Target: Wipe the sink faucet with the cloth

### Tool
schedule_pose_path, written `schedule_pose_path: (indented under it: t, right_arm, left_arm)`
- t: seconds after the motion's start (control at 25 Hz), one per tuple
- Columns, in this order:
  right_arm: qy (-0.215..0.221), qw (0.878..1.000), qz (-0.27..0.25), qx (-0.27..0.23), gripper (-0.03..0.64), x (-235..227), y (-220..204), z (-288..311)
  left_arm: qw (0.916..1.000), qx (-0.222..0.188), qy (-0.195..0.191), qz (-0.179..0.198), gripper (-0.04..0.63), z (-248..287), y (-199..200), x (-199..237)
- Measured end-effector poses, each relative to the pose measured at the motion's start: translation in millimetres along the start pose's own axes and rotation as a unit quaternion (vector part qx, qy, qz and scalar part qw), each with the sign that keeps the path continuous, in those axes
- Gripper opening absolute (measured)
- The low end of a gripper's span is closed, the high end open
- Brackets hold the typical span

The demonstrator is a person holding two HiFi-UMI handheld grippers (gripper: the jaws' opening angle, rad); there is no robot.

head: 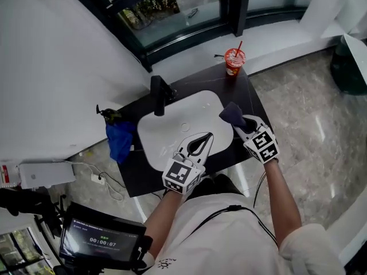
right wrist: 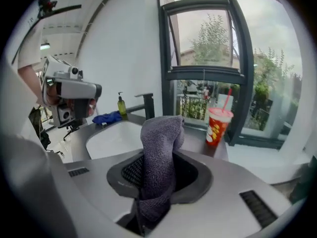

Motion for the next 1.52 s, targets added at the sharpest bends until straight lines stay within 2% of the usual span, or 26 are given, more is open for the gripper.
schedule_pose_path:
  t: [0.16,0.32,0.44,0.6,0.8,0.96,1.08,1.24,1.4,1.52]
  right_arm:
    - [0.058,0.995,-0.054,-0.062,0.107,12,80,35]
    - [0.107,0.982,-0.123,-0.093,0.107,22,154,91]
    - [0.120,0.974,-0.168,-0.095,0.107,21,201,134]
    - [0.113,0.963,-0.236,-0.064,0.107,17,235,185]
    - [0.100,0.941,-0.323,-0.014,0.107,15,241,224]
    - [0.114,0.924,-0.365,0.005,0.107,24,226,232]
    - [0.151,0.910,-0.386,0.004,0.107,41,217,219]
    - [0.233,0.886,-0.400,-0.008,0.104,76,200,201]
    - [0.291,0.882,-0.371,-0.015,0.104,93,190,184]
    - [0.321,0.894,-0.309,-0.045,0.104,95,199,168]
  left_arm:
    - [0.9962,-0.041,0.077,-0.005,-0.001,-41,19,38]
    - [0.9852,-0.076,0.153,-0.014,0.000,-91,28,73]
    - [0.9750,-0.094,0.199,-0.027,0.000,-124,25,90]
    - [0.9653,-0.104,0.236,-0.041,0.000,-151,16,101]
    - [0.9612,-0.105,0.250,-0.050,0.000,-159,9,110]
    - [0.9611,-0.105,0.250,-0.053,0.000,-154,6,115]
    - [0.9632,-0.105,0.243,-0.049,0.000,-149,11,113]
    - [0.9656,-0.102,0.235,-0.047,0.000,-143,12,113]
    - [0.9684,-0.103,0.223,-0.044,0.000,-133,16,111]
    - [0.9696,-0.103,0.218,-0.041,0.000,-129,21,109]
Point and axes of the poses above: the fingertips, and each gripper's own axes: z forward along the fingers, x to its left, y out of its top, the point moved 1 cm from there along -z, backward along the fingers, and after that the axes turned 8 degrees about -z, right-handed, at the moved point
